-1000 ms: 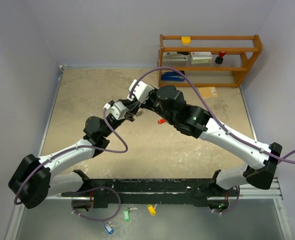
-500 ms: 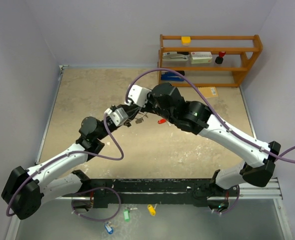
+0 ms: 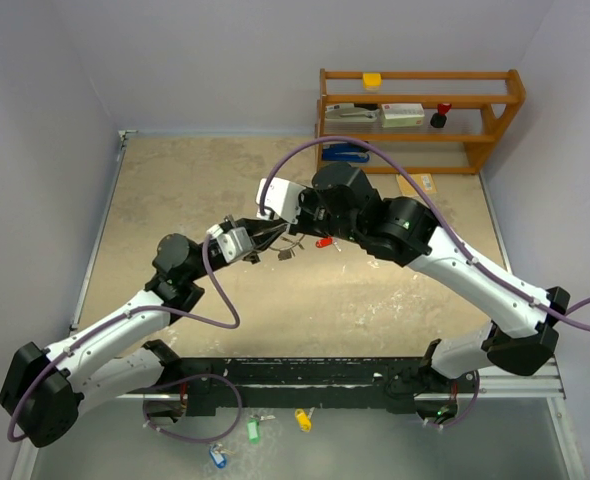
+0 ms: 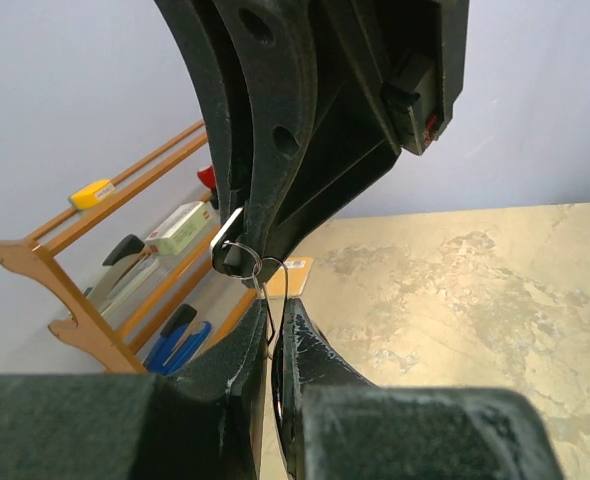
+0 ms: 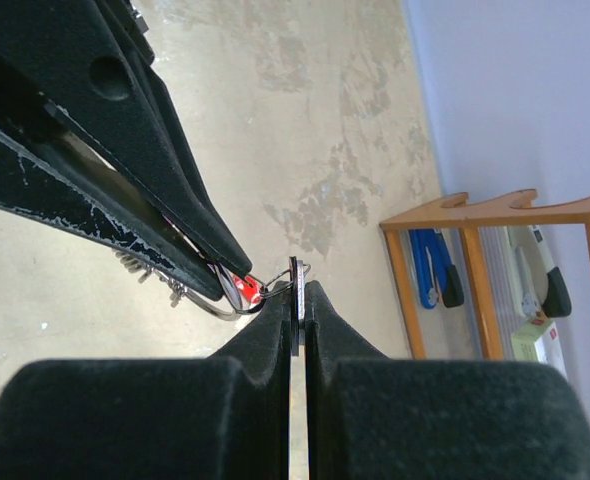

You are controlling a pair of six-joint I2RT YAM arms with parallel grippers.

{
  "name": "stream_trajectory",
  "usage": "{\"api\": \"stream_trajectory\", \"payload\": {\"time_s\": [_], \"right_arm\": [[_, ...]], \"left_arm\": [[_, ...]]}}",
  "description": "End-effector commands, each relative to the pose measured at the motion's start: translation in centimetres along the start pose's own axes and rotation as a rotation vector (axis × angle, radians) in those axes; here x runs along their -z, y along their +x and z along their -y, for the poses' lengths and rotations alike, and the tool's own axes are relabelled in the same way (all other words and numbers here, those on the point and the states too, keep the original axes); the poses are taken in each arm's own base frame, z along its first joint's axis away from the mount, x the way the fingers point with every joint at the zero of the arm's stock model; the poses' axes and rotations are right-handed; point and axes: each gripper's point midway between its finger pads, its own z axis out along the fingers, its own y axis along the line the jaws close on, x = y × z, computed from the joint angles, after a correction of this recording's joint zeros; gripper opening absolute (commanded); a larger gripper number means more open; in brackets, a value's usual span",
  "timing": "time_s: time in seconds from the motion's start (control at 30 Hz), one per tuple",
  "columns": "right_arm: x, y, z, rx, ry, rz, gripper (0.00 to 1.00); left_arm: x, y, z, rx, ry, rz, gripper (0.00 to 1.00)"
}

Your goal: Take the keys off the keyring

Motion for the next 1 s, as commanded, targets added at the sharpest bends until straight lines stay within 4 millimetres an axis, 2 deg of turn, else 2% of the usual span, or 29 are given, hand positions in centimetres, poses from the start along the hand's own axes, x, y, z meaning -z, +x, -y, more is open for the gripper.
{"api": "stream_trajectory", "payload": {"time_s": [0.0, 0.4, 0.97], "right_arm": [[2.0, -2.8, 1.0, -0.038, -0.005, 0.121, 0.00], [-0.3, -1.5, -1.6, -0.030, -0.115, 0.061, 0.00], [-2.5, -1.1, -4.2, -0.042, -0.224, 0.057, 0.00]], "left_arm": [[-0.5, -3.5, 1.4, -0.020, 0.107, 0.090, 0.00], [-0.2, -6.9, 2.2, -0.037, 0.154, 0.206, 0.00], [1.2, -11.6, 3.5, -0.043, 0.211, 0.387, 0.00]]}}
